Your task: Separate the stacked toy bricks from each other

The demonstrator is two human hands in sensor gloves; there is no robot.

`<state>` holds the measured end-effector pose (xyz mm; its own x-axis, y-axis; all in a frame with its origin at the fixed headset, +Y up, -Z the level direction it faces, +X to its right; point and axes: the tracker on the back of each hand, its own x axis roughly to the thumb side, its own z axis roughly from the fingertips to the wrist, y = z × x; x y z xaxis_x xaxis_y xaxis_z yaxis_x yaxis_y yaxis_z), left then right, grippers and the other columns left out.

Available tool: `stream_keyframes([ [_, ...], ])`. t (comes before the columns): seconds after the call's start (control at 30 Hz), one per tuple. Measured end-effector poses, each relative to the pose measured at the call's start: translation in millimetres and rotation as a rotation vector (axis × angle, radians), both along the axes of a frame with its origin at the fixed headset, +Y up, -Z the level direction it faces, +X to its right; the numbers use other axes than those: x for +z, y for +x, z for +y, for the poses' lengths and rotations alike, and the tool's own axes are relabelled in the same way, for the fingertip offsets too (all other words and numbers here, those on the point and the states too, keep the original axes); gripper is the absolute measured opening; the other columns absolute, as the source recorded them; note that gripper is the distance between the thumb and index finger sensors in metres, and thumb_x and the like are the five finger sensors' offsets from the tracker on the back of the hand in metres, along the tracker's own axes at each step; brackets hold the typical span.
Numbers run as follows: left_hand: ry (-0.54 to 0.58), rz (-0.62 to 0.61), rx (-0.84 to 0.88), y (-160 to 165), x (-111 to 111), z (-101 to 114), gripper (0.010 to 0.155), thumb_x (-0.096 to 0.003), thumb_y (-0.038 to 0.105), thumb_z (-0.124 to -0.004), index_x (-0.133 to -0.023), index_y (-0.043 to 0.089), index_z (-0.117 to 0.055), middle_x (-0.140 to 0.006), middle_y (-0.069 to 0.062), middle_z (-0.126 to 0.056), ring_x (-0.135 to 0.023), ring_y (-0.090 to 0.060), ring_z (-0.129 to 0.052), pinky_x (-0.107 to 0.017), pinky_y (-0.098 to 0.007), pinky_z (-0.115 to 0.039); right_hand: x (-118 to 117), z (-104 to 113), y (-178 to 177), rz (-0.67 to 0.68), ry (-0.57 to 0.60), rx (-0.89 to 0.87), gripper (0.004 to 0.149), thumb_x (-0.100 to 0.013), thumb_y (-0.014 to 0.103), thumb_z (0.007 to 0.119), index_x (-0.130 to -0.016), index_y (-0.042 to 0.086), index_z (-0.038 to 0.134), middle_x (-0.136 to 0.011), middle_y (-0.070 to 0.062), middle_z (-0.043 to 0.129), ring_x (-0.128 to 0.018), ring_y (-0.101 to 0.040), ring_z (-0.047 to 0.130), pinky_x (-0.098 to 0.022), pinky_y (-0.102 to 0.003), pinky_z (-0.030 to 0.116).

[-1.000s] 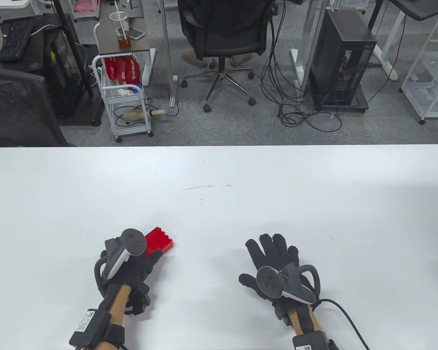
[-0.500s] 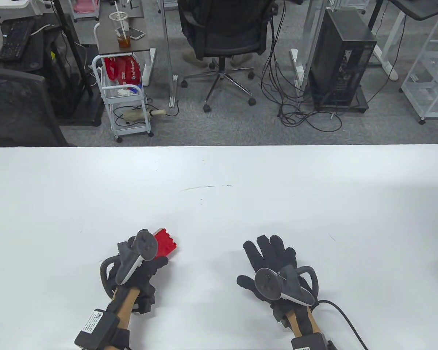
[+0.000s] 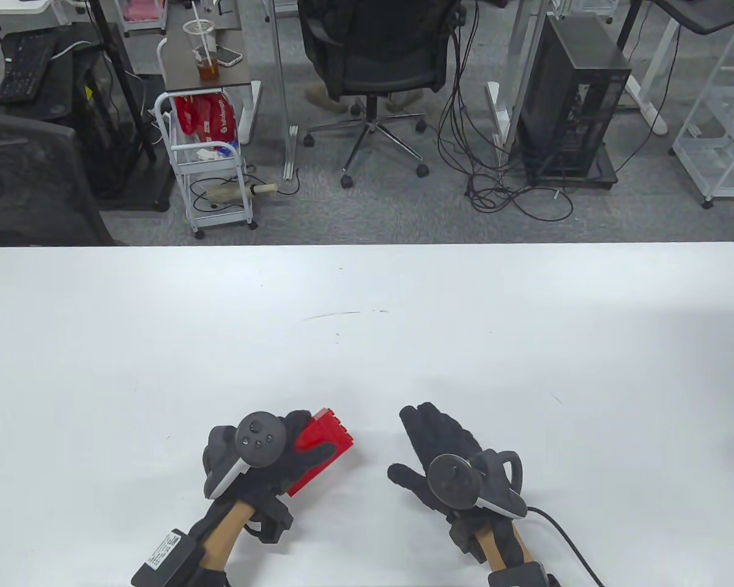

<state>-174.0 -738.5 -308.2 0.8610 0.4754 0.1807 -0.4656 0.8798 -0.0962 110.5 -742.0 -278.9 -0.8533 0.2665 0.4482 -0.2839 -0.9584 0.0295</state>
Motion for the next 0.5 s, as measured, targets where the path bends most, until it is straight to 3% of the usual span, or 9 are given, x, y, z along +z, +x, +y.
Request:
stream_keyframes([
  [0.2, 0.066, -0.136, 0.042, 28, 25, 3, 0.072, -0.0450, 0.079, -0.060, -0.098, 0.033, -0.075, -0.066, 0.003, -0.092, -0.038, -0.018, -0.096, -0.023, -0.023, -0.091, 8, -3, -14, 0.105, -0.028, -0.071, 0.081, -0.055, 0.064, 0.047, -0.119, 0.018, 0.026, -0.121, -0.017, 0.053, -0.100, -0.042, 0.080, -0.066, -0.059, 0.073],
  [0.37, 0.117, -0.175, 0.042, 34, 38, 7, 0.070, -0.0467, 0.076, -0.058, -0.098, 0.032, -0.076, -0.065, 0.002, -0.093, -0.037, -0.019, -0.096, -0.022, -0.024, -0.091, 13, -4, -22, 0.180, -0.077, -0.131, 0.077, -0.057, 0.058, 0.048, -0.118, 0.014, 0.029, -0.118, -0.014, 0.059, -0.096, -0.038, 0.085, -0.065, -0.056, 0.076],
  [0.5, 0.132, -0.181, -0.002, 36, 44, 5, 0.069, -0.0473, 0.075, -0.058, -0.097, 0.031, -0.076, -0.065, 0.001, -0.093, -0.037, -0.020, -0.096, -0.022, -0.025, -0.091, 18, -5, -31, 0.186, -0.092, -0.173, 0.077, -0.057, 0.049, 0.057, -0.114, 0.001, 0.037, -0.106, -0.015, 0.073, -0.083, -0.029, 0.095, -0.061, -0.049, 0.082],
])
